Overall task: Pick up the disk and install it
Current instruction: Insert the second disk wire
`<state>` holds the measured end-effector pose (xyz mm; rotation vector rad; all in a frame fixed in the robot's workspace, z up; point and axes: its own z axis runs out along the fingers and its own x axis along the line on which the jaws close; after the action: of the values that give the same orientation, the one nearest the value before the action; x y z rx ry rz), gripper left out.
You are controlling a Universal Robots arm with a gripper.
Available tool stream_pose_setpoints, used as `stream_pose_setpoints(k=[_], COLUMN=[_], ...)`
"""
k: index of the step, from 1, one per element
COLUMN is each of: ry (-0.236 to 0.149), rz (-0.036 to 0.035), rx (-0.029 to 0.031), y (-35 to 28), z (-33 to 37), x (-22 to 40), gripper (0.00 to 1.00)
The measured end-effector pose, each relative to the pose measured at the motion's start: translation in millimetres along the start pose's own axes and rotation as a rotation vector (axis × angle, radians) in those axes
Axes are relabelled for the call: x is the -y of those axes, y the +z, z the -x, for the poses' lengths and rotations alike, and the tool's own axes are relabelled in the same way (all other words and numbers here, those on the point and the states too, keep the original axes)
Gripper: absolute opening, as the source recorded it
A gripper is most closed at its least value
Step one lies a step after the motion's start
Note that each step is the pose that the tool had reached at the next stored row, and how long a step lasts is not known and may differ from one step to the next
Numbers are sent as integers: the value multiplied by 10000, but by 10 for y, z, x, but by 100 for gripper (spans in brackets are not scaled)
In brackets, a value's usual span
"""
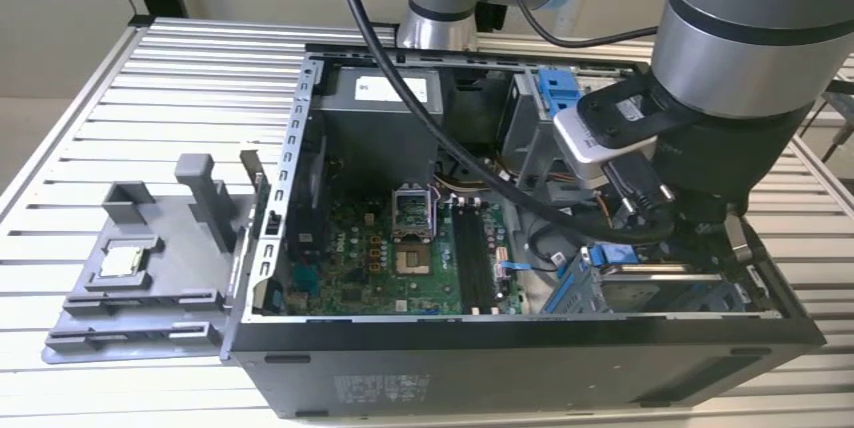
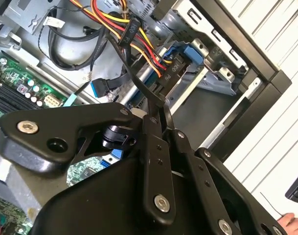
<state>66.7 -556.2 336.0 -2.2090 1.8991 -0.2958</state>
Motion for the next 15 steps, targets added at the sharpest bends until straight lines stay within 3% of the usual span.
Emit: stream_pose_setpoints(k=[15], ry=[55], rz=[1], rx=[-16], y=[30], z=[0], x=[-9], gripper=[0])
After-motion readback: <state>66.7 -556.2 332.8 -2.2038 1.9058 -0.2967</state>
